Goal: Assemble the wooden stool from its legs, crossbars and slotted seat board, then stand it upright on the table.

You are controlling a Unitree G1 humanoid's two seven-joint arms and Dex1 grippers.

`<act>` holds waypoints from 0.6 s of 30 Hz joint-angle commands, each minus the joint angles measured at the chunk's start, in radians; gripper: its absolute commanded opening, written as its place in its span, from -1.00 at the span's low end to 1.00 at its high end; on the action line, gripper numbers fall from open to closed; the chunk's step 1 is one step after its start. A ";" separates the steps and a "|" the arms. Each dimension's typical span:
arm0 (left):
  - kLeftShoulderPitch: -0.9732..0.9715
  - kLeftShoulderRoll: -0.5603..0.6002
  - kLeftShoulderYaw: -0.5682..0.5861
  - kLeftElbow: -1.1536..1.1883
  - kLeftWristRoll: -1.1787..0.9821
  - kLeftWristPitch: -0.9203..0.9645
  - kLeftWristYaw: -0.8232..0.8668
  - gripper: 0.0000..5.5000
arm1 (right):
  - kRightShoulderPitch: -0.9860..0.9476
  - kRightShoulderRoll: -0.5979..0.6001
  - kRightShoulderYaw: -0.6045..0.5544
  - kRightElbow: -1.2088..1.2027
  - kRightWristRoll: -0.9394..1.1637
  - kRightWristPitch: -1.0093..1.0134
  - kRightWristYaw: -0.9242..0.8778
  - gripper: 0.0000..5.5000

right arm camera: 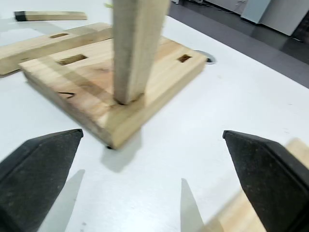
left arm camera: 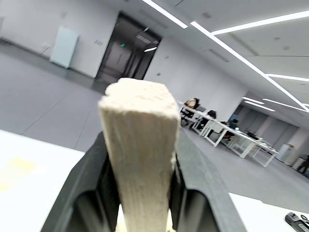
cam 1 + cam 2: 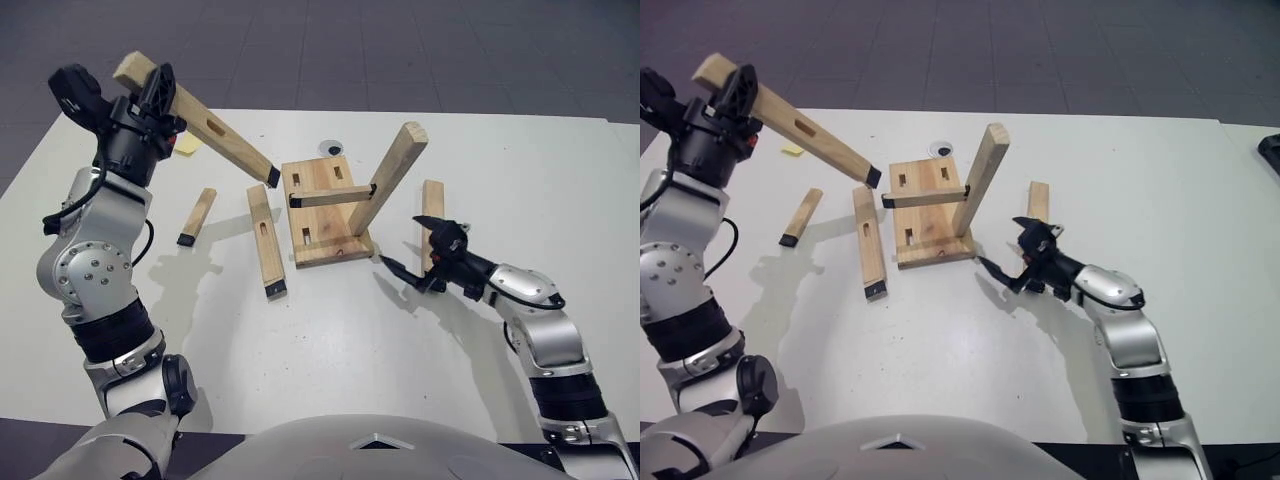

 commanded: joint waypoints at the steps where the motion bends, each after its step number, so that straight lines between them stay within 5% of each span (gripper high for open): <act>1: 0.017 -0.024 -0.039 -0.016 0.017 0.028 0.030 -0.62 | -0.066 0.064 0.077 0.066 -0.075 -0.009 -0.072 0.96; 18: 0.012 -0.044 -0.112 -0.017 0.125 0.014 0.028 -0.62 | -0.125 0.184 0.175 0.134 -0.069 0.144 -0.104 0.96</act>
